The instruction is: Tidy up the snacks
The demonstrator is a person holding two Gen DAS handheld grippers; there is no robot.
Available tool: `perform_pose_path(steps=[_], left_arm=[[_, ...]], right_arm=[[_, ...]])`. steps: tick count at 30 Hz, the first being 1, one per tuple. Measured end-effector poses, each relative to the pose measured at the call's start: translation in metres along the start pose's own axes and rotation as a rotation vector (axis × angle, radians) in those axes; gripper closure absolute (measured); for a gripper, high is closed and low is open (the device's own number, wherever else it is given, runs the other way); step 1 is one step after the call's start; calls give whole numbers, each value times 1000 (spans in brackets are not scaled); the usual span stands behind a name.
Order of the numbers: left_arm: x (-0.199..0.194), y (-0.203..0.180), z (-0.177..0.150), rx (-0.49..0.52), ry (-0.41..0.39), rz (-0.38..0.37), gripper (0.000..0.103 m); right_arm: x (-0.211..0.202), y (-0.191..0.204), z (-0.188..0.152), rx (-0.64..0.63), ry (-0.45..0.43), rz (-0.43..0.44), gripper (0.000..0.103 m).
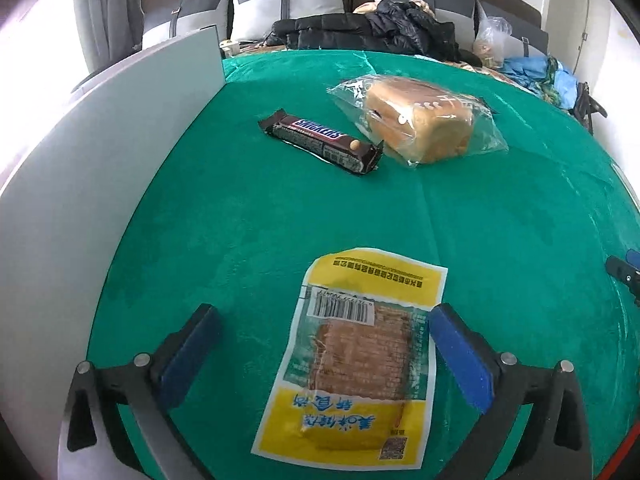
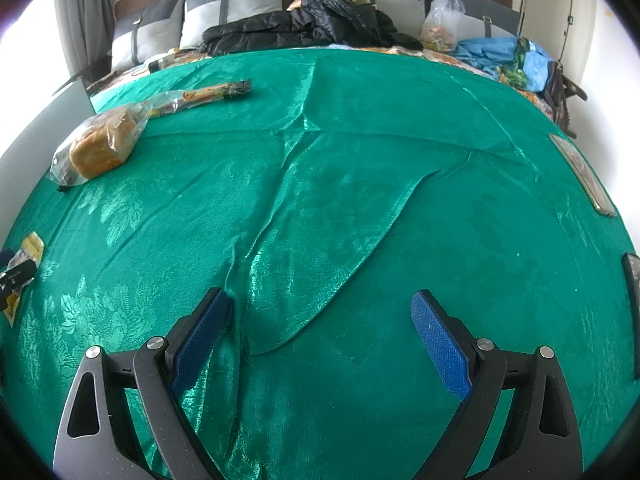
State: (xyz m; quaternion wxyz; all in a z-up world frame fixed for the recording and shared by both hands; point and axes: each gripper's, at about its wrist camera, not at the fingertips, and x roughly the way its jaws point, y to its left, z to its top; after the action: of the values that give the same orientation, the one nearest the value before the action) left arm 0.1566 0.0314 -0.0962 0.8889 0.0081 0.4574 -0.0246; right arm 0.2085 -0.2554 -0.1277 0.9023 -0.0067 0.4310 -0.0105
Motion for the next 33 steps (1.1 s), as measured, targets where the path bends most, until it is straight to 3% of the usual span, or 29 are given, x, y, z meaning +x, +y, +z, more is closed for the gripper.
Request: perform_pose_path(steps=[13,17,19,25,29,33], left_arm=[[1,-1,3,1,-1,-11,0],[-9,8,2,-17,-39,-183,0],[-10,12,2,-43,-49,-216,0],[-8,-15,1,93,-20,-183,0],[-4,-26,-2,153,-1,-107,0],[-4,-26,-3,148,-2,-108,0]], right_arm=[[0,0,0,0,0,0,9],[0,0,0,0,0,0,8],[0,0,0,0,0,0,8],[0,0,0,0,0,0,8],[0,0,0,0,-1,0,8],[0,0,0,1,-1,0,8]])
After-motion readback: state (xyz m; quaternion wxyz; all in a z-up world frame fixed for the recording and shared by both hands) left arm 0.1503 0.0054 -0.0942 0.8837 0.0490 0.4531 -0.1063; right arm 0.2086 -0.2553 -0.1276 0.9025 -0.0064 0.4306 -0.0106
